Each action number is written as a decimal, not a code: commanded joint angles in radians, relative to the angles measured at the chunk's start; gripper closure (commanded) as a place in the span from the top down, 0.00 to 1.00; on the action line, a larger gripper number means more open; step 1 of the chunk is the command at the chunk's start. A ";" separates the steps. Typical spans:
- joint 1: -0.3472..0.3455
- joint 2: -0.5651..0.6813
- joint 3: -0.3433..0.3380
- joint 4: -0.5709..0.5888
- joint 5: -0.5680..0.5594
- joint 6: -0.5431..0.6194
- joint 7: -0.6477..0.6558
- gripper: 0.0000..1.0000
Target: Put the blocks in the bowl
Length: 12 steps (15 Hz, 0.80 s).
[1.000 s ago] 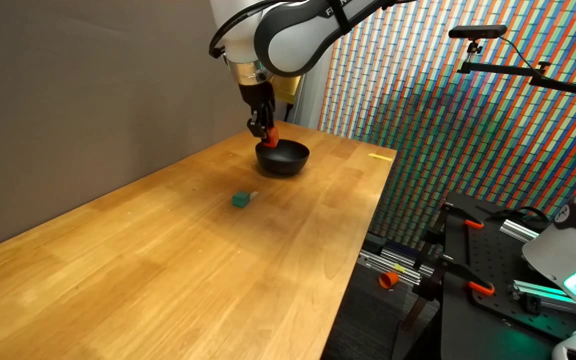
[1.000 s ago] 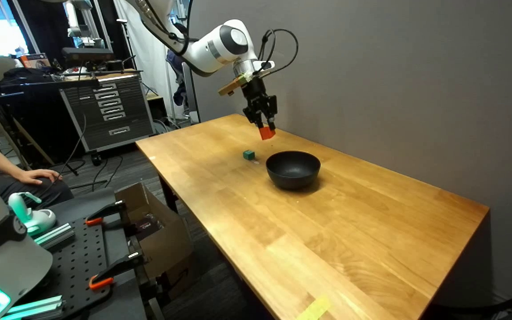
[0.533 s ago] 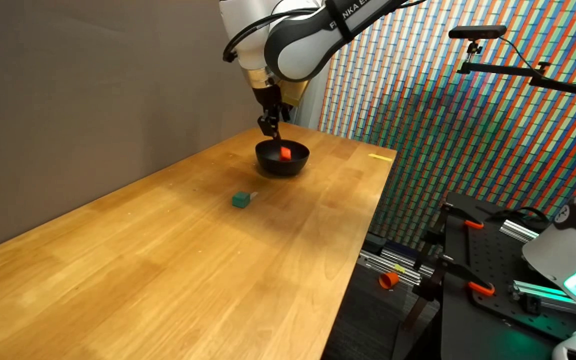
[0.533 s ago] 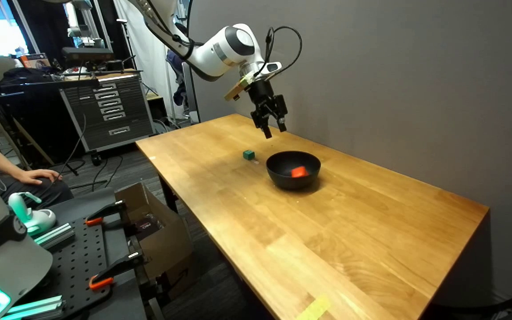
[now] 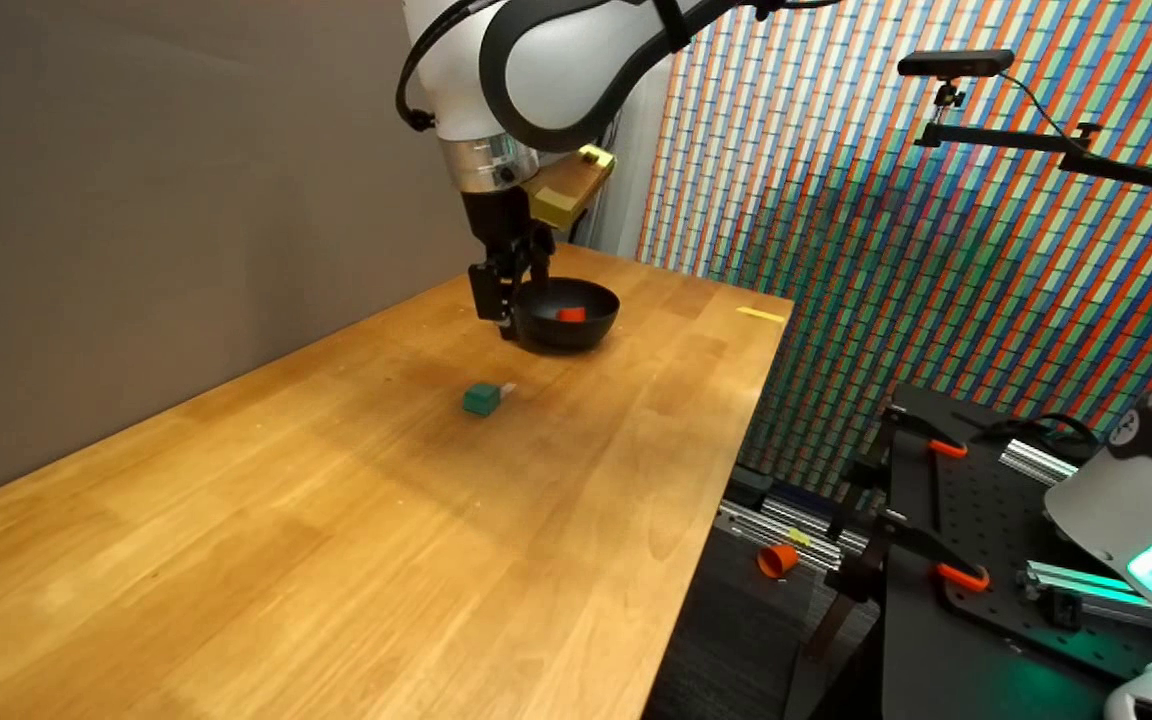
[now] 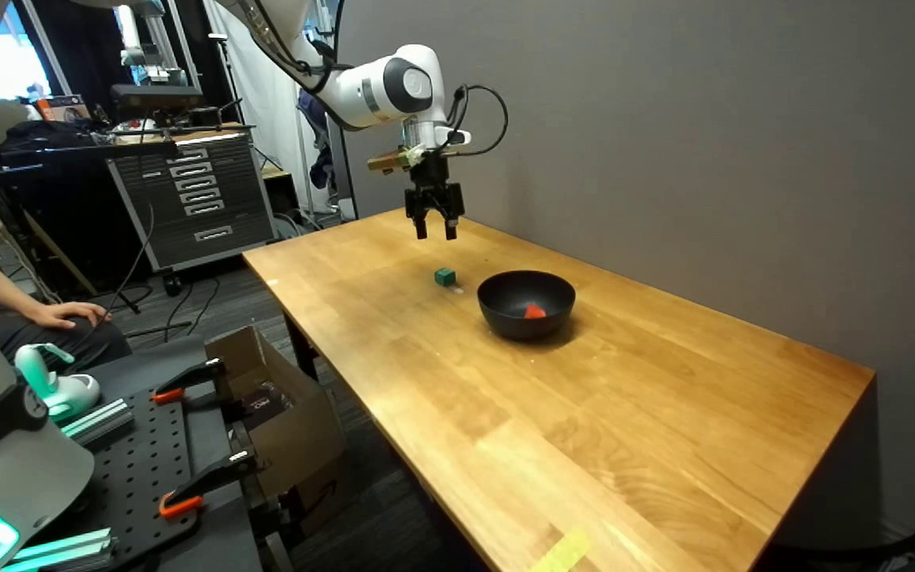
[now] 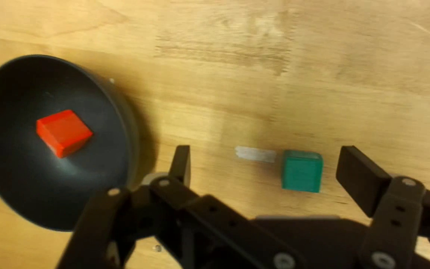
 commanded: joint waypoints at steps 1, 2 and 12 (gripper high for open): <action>-0.019 0.066 0.035 0.074 0.071 0.013 -0.081 1.00; -0.019 0.082 0.037 0.086 0.080 0.017 -0.097 1.00; -0.022 0.255 0.035 0.242 0.128 0.026 -0.194 1.00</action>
